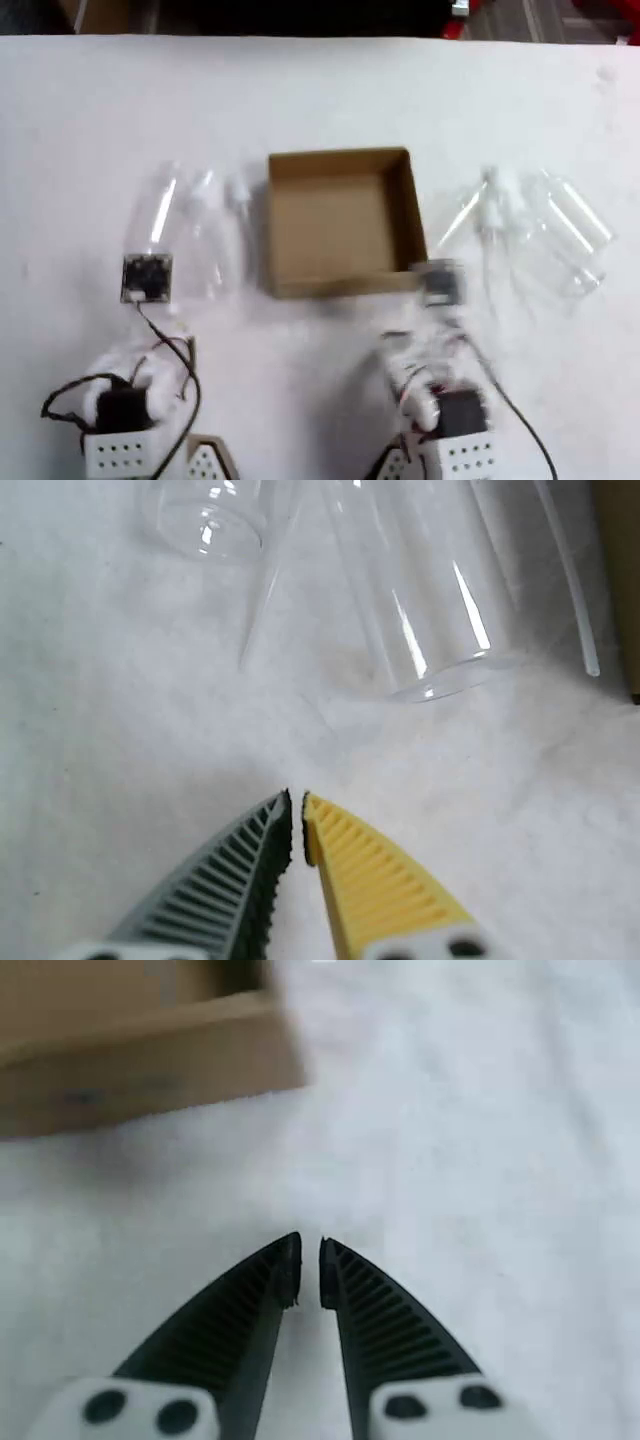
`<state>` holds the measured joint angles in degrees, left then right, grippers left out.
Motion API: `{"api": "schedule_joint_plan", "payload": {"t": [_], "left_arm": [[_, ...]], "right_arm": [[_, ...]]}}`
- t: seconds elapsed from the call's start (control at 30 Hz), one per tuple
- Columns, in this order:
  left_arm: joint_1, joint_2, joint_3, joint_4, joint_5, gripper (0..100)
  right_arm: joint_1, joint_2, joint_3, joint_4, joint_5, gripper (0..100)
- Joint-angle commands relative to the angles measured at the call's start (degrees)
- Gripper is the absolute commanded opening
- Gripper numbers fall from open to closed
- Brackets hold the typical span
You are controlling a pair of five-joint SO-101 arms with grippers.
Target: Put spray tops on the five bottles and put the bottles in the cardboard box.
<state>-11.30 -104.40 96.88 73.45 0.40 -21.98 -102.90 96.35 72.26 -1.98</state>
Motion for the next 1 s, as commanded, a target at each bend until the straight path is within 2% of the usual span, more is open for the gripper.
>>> {"api": "schedule_joint_plan", "payload": {"t": [0.0,0.67,0.77,0.97], "left_arm": [[0.2,0.0,0.1,0.2,0.7,2],[0.2,0.0,0.1,0.2,0.7,2],[0.2,0.0,0.1,0.2,0.7,2],[0.2,0.0,0.1,0.2,0.7,2]], "right_arm": [[-7.4,-0.3,0.5,0.4,0.5,1.6],[-6.8,-0.3,0.5,0.4,0.6,1.6],[-2.4,-0.3,0.5,0.4,0.6,1.6],[13.5,-0.3,0.5,0.4,0.5,1.6]]}}
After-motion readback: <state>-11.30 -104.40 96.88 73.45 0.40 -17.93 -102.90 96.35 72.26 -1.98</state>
